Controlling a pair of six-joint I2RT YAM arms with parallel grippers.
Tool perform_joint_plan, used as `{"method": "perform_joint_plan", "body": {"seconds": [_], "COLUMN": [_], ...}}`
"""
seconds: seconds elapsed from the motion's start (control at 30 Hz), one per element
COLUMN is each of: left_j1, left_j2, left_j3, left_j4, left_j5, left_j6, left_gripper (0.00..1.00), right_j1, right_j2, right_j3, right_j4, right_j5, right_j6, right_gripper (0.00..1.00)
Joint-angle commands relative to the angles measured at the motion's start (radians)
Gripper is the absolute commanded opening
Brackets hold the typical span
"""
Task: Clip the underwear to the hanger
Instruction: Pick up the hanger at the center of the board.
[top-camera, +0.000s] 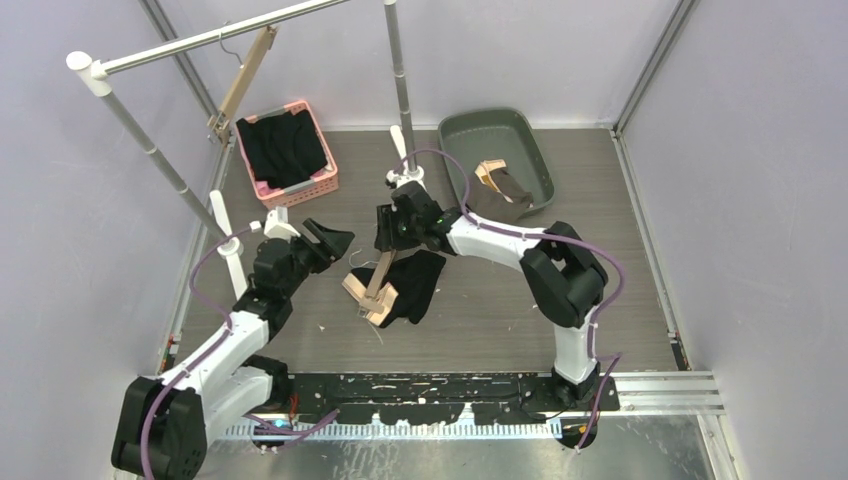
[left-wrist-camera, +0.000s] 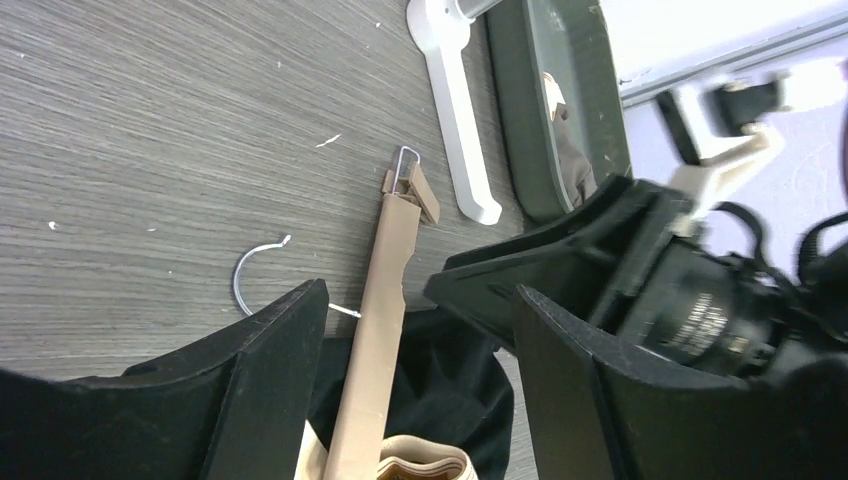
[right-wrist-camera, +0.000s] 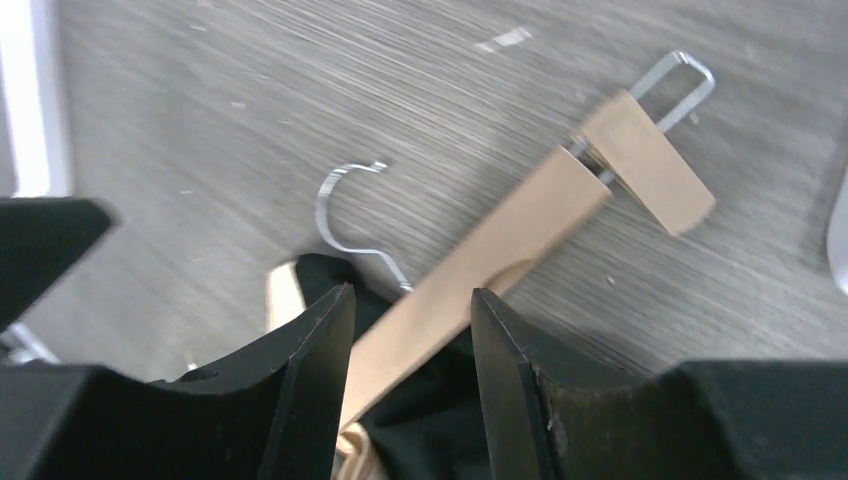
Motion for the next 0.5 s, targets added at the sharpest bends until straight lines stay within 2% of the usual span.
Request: {"method": "perform_joint_plan", "body": {"seconds": [0.0, 0.27, 0.47], "left_j1": [0.005, 0.004, 0.005], "left_j2": [0.010, 0.037, 0.050], "left_j3": [0.033, 0.038, 0.036], "left_j4": [0.105, 0.125, 0.138], "left_j5": [0.009, 0.034, 0.043], "left_j6": [-0.002, 0.012, 0.014], "left_gripper": [0.70, 0.79, 0.79], "right_j1": [0.002, 0.003, 0.003], "right_j2": [0.038, 0.083, 0.145], "right_j3": [0.048, 0.052, 0.109], "right_j4": [-0.116, -0.099, -0.110], "right_j5": [0.140, 0.160, 0.150], "right_j6": [0.105, 0.142, 0.164], "right_gripper": [0.52, 0.53, 0.54]}}
